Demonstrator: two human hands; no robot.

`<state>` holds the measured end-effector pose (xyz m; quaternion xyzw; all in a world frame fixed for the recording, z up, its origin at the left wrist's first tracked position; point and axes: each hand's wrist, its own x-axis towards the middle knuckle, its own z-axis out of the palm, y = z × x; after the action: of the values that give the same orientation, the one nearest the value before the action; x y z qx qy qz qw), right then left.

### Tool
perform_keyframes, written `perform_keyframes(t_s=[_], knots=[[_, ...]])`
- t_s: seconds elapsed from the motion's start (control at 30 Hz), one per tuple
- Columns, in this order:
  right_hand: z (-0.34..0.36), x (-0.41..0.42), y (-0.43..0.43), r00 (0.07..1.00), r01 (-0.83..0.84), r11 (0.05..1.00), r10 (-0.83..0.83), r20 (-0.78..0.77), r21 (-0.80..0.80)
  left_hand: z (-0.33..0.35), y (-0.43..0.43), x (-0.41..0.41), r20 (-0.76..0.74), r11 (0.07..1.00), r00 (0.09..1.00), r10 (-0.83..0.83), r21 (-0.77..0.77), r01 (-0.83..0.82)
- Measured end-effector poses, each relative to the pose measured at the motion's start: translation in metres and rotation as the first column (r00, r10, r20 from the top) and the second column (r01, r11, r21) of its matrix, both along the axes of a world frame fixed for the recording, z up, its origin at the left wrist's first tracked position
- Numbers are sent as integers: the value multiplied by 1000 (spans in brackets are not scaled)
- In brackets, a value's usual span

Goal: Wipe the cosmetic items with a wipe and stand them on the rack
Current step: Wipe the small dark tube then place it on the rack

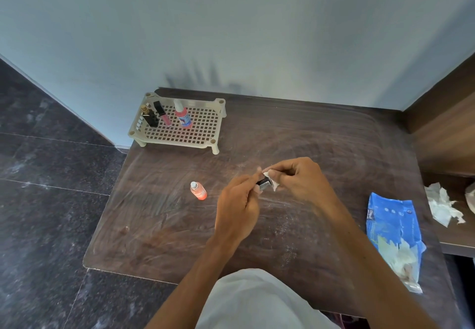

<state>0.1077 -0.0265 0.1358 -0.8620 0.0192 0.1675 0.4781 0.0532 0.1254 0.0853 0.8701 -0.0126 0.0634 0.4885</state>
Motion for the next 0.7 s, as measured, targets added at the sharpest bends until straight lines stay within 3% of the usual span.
perform_keyframes(t_s=[0.13, 0.27, 0.33, 0.43, 0.5, 0.6, 0.7], knots=[[-2, -3, 1, 998, 55, 995, -51, -48, 89, -4, 2, 2, -109, 964, 993, 37, -259, -65], [-17, -18, 2, 997, 11, 1000, -11, -76, -8, 4, 1, 6, -284, 805, 955, 89, -544, -237], [-21, -27, 3, 983, 157, 974, -139, -117, 163, 6, 2, 11, -376, 711, 925, 63, -633, -306], [-14, -34, 8, 952, 303, 863, -256, -165, 405, 13, 2, 15, -472, 506, 881, -35, -769, -392], [-8, -35, 12, 959, 281, 852, -270, -91, 442, 15, -1, 16, -491, 405, 868, -78, -811, -423], [-3, -32, 21, 945, 259, 895, -313, 96, 364, 16, -6, 15, -511, 294, 850, -131, -838, -459], [-5, -33, 40, 905, 245, 943, -306, 296, 225, 20, -13, 15, -504, 347, 845, -180, -836, -425]])
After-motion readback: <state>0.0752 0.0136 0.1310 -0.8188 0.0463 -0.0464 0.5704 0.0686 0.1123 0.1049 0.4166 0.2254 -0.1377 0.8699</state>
